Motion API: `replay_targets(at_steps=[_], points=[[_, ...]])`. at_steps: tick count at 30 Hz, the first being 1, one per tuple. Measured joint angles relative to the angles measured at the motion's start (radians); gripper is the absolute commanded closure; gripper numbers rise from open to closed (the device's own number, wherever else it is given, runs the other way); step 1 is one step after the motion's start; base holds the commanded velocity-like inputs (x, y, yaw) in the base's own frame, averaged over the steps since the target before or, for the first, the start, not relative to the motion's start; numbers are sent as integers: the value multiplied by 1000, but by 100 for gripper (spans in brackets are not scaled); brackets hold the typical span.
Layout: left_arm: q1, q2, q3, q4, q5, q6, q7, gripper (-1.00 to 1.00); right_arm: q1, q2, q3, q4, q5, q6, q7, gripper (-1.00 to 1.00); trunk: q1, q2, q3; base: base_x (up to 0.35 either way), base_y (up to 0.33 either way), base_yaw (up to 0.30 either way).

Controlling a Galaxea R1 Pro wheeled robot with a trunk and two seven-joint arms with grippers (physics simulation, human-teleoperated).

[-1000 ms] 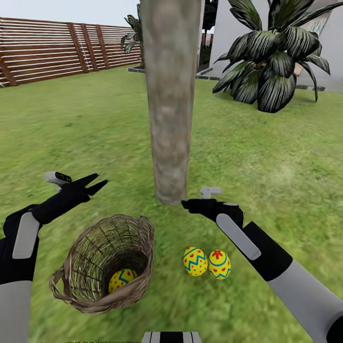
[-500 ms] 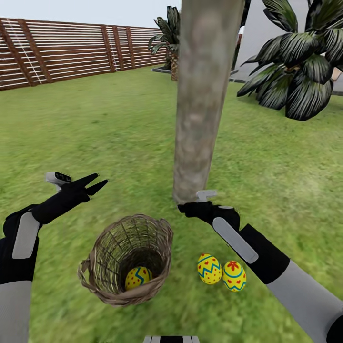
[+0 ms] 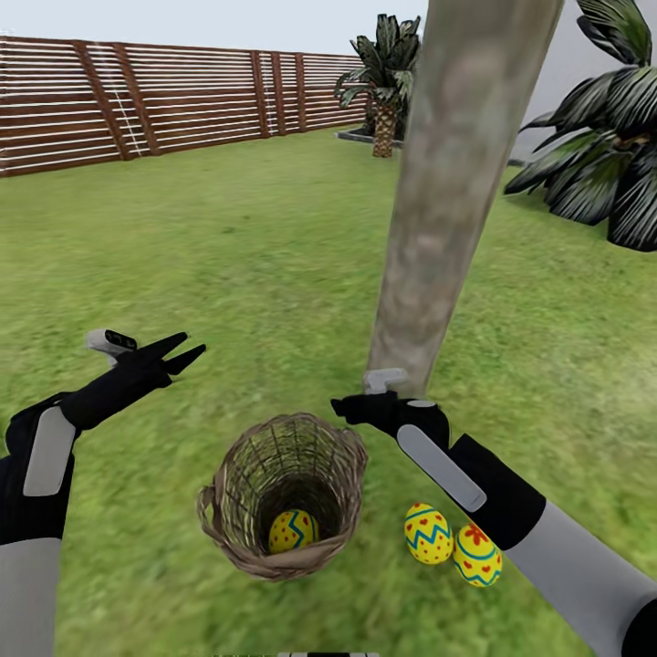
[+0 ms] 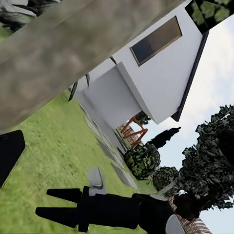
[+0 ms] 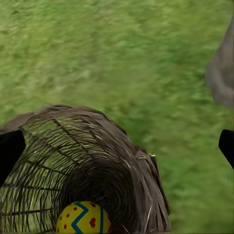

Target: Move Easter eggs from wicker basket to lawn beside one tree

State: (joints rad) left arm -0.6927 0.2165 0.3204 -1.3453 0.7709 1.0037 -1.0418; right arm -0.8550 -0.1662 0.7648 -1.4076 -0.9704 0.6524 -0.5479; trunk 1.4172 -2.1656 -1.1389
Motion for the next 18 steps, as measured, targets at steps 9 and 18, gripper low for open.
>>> replay_targets(at_steps=[9, 18], points=[[0, 0, 0, 1, 0, 0, 0, -100, 0, 16, 1, 7, -7, 0, -2, -100, -35, 63, 28, 0, 0, 284], [2, 0, 4, 3, -1, -2, 0, -100, 13, 17, 70, 52, -8, 11, -9, -100, -42, 77, 35, 0, 0, 235]])
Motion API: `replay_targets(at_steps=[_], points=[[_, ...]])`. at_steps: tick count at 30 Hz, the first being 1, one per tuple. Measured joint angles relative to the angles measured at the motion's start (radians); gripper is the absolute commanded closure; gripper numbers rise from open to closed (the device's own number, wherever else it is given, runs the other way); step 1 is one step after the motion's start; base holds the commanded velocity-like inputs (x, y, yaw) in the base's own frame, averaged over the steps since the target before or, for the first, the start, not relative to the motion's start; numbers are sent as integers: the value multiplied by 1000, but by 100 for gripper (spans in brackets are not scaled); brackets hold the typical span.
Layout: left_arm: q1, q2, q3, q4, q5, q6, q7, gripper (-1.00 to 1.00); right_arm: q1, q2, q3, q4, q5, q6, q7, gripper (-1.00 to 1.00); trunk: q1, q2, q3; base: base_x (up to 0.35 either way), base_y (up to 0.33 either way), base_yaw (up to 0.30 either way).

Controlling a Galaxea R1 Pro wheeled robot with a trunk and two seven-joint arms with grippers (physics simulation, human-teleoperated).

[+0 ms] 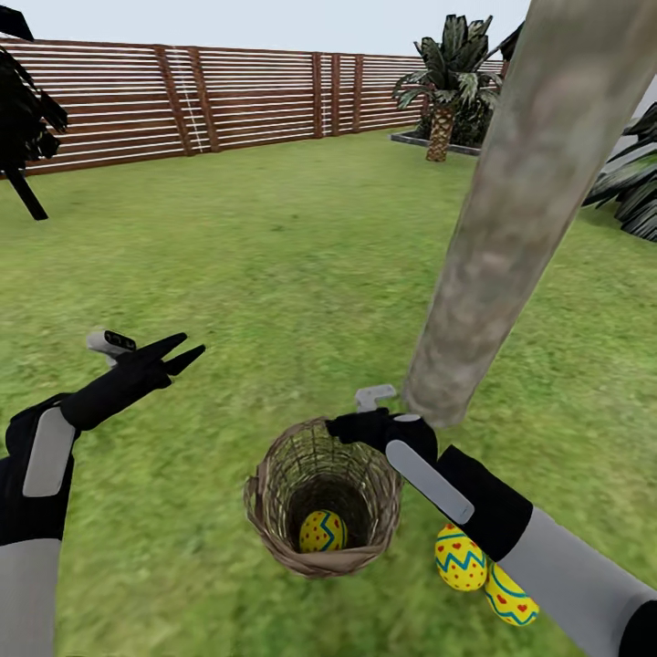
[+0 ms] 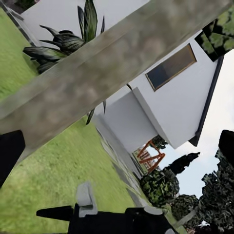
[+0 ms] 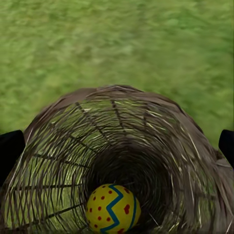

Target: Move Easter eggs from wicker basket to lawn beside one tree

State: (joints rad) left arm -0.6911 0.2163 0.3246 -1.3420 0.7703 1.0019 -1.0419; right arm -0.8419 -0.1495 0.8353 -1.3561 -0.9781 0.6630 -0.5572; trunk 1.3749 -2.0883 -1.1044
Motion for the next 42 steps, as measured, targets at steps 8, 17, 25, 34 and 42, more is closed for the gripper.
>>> replay_targets(at_steps=[8, 17, 25, 34, 42], points=[[3, -2, 38, 41, 6, -2, 0, -100, 10, 2, 63, 3, -1, 3, 1, -100, 0, 0, 0, 0, 0, 11], [3, -2, 42, 44, 6, -3, 0, -100, 10, 14, 81, 30, -49, 5, 1, -100, 0, 0, 0, 0, 0, 0], [3, -5, 42, 43, 6, -3, 0, -100, 8, 74, 73, 183, -166, 201, 0, -100, 0, 0, 0, 0, 0, 0], [3, -6, 43, 41, 4, -6, 1, -100, -6, 157, 73, 403, -162, 206, 12, -100, 0, 0, 0, 0, 0, 0], [3, -8, 42, 41, 4, -6, 1, -100, -7, 192, 74, 454, -155, 200, 14, -100, 0, 0, 0, 0, 0, 0]])
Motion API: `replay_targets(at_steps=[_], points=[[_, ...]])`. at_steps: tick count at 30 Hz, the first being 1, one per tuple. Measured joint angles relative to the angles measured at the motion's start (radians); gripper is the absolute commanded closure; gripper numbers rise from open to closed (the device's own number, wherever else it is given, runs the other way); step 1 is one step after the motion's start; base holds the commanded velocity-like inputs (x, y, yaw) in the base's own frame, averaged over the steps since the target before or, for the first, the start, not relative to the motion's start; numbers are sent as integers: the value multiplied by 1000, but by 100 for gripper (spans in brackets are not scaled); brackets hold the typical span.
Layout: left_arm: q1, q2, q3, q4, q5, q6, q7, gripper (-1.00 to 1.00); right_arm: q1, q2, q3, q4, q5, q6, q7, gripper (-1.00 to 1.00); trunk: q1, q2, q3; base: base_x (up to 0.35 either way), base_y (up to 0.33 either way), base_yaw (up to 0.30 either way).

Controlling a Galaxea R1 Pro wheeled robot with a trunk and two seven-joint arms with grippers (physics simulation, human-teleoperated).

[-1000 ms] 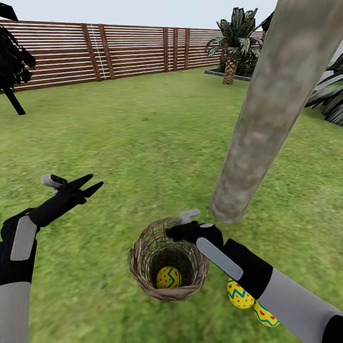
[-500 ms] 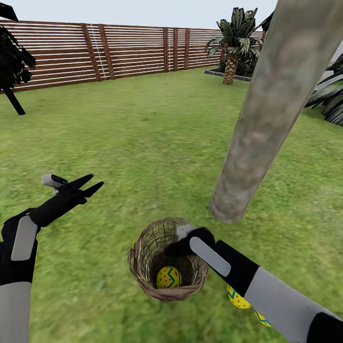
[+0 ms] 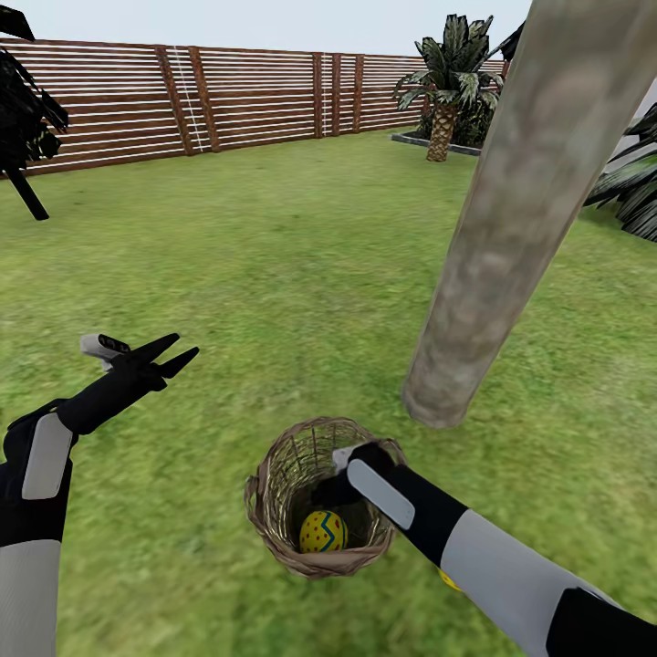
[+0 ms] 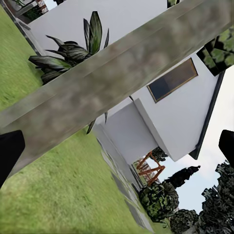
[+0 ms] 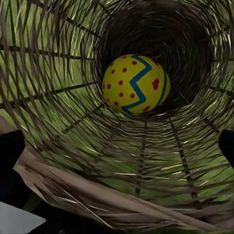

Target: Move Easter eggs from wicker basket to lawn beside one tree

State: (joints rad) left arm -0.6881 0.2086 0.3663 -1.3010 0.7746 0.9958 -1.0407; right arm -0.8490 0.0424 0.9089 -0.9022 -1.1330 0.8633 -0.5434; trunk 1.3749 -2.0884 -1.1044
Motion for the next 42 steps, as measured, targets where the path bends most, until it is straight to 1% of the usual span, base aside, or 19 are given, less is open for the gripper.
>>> replay_targets(at_steps=[3, 4, 5, 6, 7, 11, 15, 17, 19, 20, 22, 23, 24, 26, 29, 36, 38, 39, 42], points=[[0, -1, 0, 0, 1, -1, 0, -100, 0, 9, 2, 6, 40, -12, 0, -100, 0, 0, 0, 0, 0, 0], [0, -1, 0, 0, 2, -1, 0, -100, -1, 15, 2, 6, 64, -14, 0, -100, 0, 0, 0, 0, 0, 0], [0, -1, 0, 0, 2, -1, 0, -100, -1, 16, 2, 5, 74, -14, 0, -100, 0, 0, 0, 0, 0, 0], [0, -1, 0, 0, 2, -1, 0, -100, -1, 20, 2, 1, 111, -15, 0, -100, 0, 0, 0, 0, 0, 0], [0, -2, 0, 0, 2, -1, 0, -100, -1, 21, 2, -5, 133, -15, 0, -100, 0, 0, 0, 0, 0, 0], [0, -2, 0, 1, 1, -1, 0, -100, -1, 19, 0, -43, 152, -14, -2, -100, 0, 0, 0, 0, 0, 0], [0, -4, 0, 3, -1, -3, 1, -100, -2, 18, -4, -50, 148, -9, -3, -100, 0, 0, 0, 0, 0, 0], [0, -5, 0, 3, -1, -3, 2, -100, -22, 24, -5, -37, 146, 4, -6, -100, 0, 0, 0, 0, 0, 0], [0, -5, 0, 4, -2, -3, 2, -100, -61, 49, -6, 5, 142, 26, -8, -100, 0, 0, 0, 0, 0, 0], [0, -5, 0, 4, -3, -3, 2, -100, -92, 77, -6, 70, 141, 42, -6, -100, 0, 0, 0, 0, 0, 0], [0, -5, 0, 4, -4, -3, 3, -100, -136, 115, -7, 191, 137, 55, -1, -100, 0, 0, 0, 0, 0, 0], [0, -5, 0, 4, -4, -3, 3, -100, -142, 119, -8, 209, 135, 55, 0, -100, 0, 0, 0, 0, 0, 0], [0, -5, 0, 5, -5, -3, 3, -100, -154, 126, -9, 247, 123, 55, 1, -100, 0, 0, 0, 0, 0, 0], [0, -4, 0, 5, -6, -3, 3, -100, -159, 128, -8, 264, 101, 55, 2, -100, 0, 0, 0, 0, 0, 0], [0, -4, 0, 5, -6, -3, 4, -100, -162, 130, -8, 274, 83, 56, 3, -100, 0, 0, 0, 0, 0, 0], [0, -3, 0, 5, -6, -2, 5, -100, -162, 132, -7, 275, 74, 55, 4, -100, 0, 0, 0, 36, 0, 0], [0, -1, 0, 5, -6, -1, 5, -100, -162, 132, -7, 275, 62, 55, 4, -100, 0, 0, -1, 270, 0, 0], [0, 0, 0, 5, -6, -1, 4, -100, -162, 132, -7, 275, 49, 54, 3, -100, -1, 0, -2, 312, 0, 0], [0, 0, 0, 5, -6, -1, 4, -100, -161, 132, -7, 276, 41, 55, 3, -100, -1, 0, -3, 318, 0, 0]])
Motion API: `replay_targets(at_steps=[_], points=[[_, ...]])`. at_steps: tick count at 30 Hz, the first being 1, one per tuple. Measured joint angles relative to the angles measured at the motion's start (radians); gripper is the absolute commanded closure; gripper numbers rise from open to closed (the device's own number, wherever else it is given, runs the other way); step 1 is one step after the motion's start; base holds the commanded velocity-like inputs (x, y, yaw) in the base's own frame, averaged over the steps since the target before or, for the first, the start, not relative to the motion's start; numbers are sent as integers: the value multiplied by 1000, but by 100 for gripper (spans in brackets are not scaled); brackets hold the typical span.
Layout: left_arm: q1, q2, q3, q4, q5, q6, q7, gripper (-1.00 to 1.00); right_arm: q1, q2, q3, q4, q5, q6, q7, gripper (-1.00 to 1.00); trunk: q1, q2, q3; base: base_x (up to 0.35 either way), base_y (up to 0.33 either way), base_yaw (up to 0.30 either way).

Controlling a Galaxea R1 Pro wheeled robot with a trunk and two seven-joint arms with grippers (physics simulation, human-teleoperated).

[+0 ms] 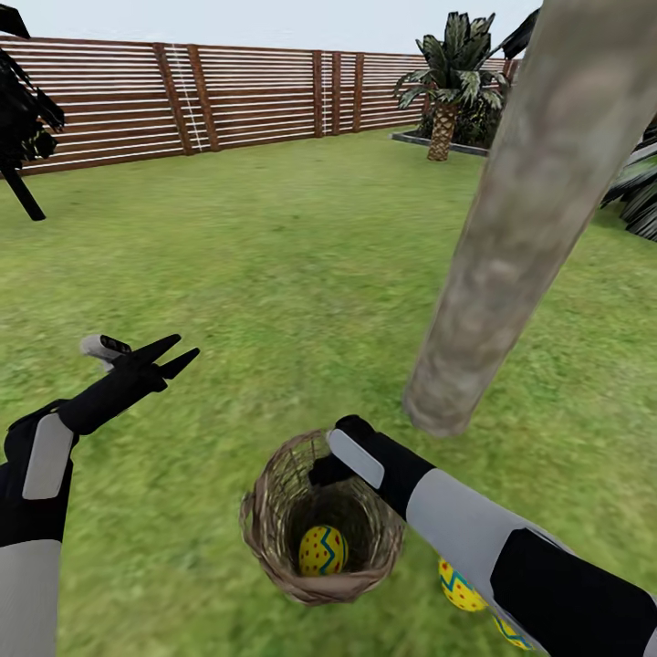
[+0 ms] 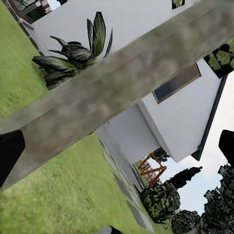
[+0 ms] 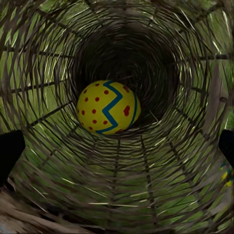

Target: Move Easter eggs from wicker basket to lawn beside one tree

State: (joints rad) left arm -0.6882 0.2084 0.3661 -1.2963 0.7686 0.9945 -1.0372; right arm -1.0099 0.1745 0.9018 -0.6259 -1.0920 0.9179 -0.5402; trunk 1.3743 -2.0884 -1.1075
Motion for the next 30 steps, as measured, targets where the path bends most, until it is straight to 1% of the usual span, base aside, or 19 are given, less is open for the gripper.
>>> replay_targets(at_steps=[3, 8, 15, 16, 18, 20, 21, 22, 24, 26, 27, 30], points=[[0, -1, 0, 0, 0, 0, 0, -100, 1, 0, 0, 3, -3, 0, -1, -100, 0, 0, -2, 233, 0, 0], [0, -2, 0, 0, 0, 0, 0, -100, 13, 0, 0, 11, -5, 0, -1, -100, 1, 0, -2, 33, 0, 0], [0, -3, 0, 0, 0, 0, 0, -100, 84, 0, 11, 4, -5, 13, -4, -100, 1, 0, -2, 2, 0, 0], [0, -3, 0, 0, 0, 0, 0, -100, 93, 0, 15, 2, -4, 36, -5, -100, 1, 0, -2, 0, 0, 0], [0, -3, 0, 0, 0, 0, 0, -100, 97, 0, 29, 1, 4, 64, -8, -100, 1, 0, -2, 0, 0, 0], [0, -3, 0, 0, 0, 0, 0, -100, 98, -1, 58, 1, 10, 73, -11, -100, 1, 0, -2, 0, 0, 0], [0, -3, 0, 0, 0, 0, 0, -100, 98, -2, 101, -1, 15, 75, -12, -100, 1, 0, -2, 0, 0, 0], [0, -3, 0, 0, 0, 0, 0, -100, 97, -2, 123, -3, 21, 76, -13, -100, 1, 0, -2, 0, 0, 0], [0, -3, 0, 0, 0, 0, 0, -100, 95, -3, 154, -6, 37, 77, -15, -100, 1, 0, -2, 0, 0, 0], [0, -3, 0, 0, 0, 0, 0, -100, 94, -4, 167, -7, 69, 77, -16, -100, 1, 0, -2, 0, 0, 0], [0, -3, 0, 0, 0, 0, 0, -100, 94, -3, 172, -8, 104, 77, -15, -100, 1, 0, -2, 0, 0, 0], [0, -3, 0, 0, 1, 0, 0, -100, 94, -3, 177, -10, 188, 78, -10, -100, 1, 0, -2, 0, 0, 0]])
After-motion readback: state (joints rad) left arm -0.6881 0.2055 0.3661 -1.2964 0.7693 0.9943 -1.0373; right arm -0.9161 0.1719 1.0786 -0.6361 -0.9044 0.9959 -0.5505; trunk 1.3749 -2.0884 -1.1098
